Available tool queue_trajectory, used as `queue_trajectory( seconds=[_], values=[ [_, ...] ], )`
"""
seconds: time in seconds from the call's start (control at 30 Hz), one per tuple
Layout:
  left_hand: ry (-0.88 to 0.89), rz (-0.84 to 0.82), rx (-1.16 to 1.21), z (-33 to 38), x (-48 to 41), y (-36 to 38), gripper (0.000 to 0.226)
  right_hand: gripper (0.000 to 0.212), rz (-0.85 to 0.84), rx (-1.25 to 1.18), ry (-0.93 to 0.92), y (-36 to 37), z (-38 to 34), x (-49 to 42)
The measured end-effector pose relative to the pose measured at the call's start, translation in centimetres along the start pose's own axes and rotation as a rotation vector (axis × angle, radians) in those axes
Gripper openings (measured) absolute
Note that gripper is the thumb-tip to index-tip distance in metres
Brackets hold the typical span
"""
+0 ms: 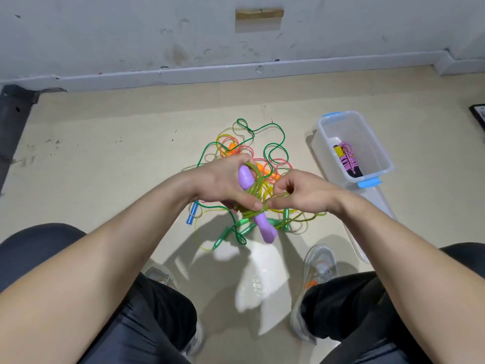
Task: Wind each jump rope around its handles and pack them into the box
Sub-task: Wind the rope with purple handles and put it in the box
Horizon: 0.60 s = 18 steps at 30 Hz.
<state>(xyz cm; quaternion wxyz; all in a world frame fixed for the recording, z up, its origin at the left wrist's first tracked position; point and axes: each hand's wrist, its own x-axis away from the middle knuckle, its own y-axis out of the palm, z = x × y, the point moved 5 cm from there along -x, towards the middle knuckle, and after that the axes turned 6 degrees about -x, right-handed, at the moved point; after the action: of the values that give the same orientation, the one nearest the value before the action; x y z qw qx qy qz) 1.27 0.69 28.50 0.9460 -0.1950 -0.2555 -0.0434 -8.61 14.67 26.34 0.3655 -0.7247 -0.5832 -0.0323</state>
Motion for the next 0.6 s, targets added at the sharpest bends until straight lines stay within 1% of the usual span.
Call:
queue_trajectory(
  seconds=[0.07, 0.1, 0.13, 0.2, 0.27, 0.3, 0.33, 0.37, 0.4, 0.43, 0.47, 0.53, 0.57, 0.6],
  values=[
    [-0.011, 0.009, -0.089, -0.6, -0.4, 0.3, 0.060, 0.029, 0.011, 0.046, 0.042, -0.5, -0.7, -0.1],
    [-0.014, 0.026, -0.130, -0.9, -0.6, 0.4, 0.059, 0.027, 0.014, 0.035, 0.056, -0.6, -1.0, -0.2],
    [-0.015, 0.055, -0.172, -1.0, -0.8, 0.6, 0.060, 0.031, 0.022, 0.023, 0.067, -0.7, -1.4, -0.2],
    [-0.024, 0.143, -0.249, -1.2, -1.0, 0.5, 0.064, 0.035, 0.037, 0.006, 0.102, -0.5, -2.1, 0.0],
    [-0.063, 0.290, -0.291, -1.7, -0.9, -0.1, 0.065, 0.029, 0.063, -0.090, 0.123, 0.1, -2.8, 0.4],
    [-0.088, 0.361, -0.234, -2.2, -1.0, -0.6, 0.067, 0.023, 0.095, -0.192, 0.129, 0.6, -3.2, 0.6],
    [-0.108, 0.415, -0.106, -2.7, -1.0, -1.0, 0.067, 0.019, 0.150, -0.306, 0.132, 1.2, -3.4, 0.8],
    [-0.121, 0.456, 0.059, -3.1, -1.0, -1.3, 0.067, 0.016, 0.235, -0.399, 0.128, 1.8, -3.7, 1.1],
    [-0.132, 0.488, 0.195, -3.4, -1.0, -1.5, 0.065, 0.013, 0.345, -0.429, 0.112, 2.3, -3.8, 1.5],
    [-0.140, 0.508, 0.298, -3.6, -1.1, -1.5, 0.063, 0.014, 0.458, -0.392, 0.089, 2.8, -4.0, 1.8],
    [-0.142, 0.513, 0.385, -3.5, -1.1, -1.4, 0.061, 0.019, 0.536, -0.320, 0.063, 3.5, -4.0, 2.1],
    [-0.146, 0.523, 0.521, -3.3, -1.3, -0.9, 0.056, 0.027, 0.592, -0.227, 0.042, 4.9, -4.1, 2.4],
    [-0.156, 0.541, 0.572, -3.4, -1.4, -0.8, 0.053, 0.028, 0.596, -0.196, 0.053, 5.6, -4.3, 2.6],
    [-0.167, 0.553, 0.625, -3.3, -1.5, -0.8, 0.051, 0.029, 0.596, -0.108, 0.054, 6.2, -4.5, 2.9]
  ],
)
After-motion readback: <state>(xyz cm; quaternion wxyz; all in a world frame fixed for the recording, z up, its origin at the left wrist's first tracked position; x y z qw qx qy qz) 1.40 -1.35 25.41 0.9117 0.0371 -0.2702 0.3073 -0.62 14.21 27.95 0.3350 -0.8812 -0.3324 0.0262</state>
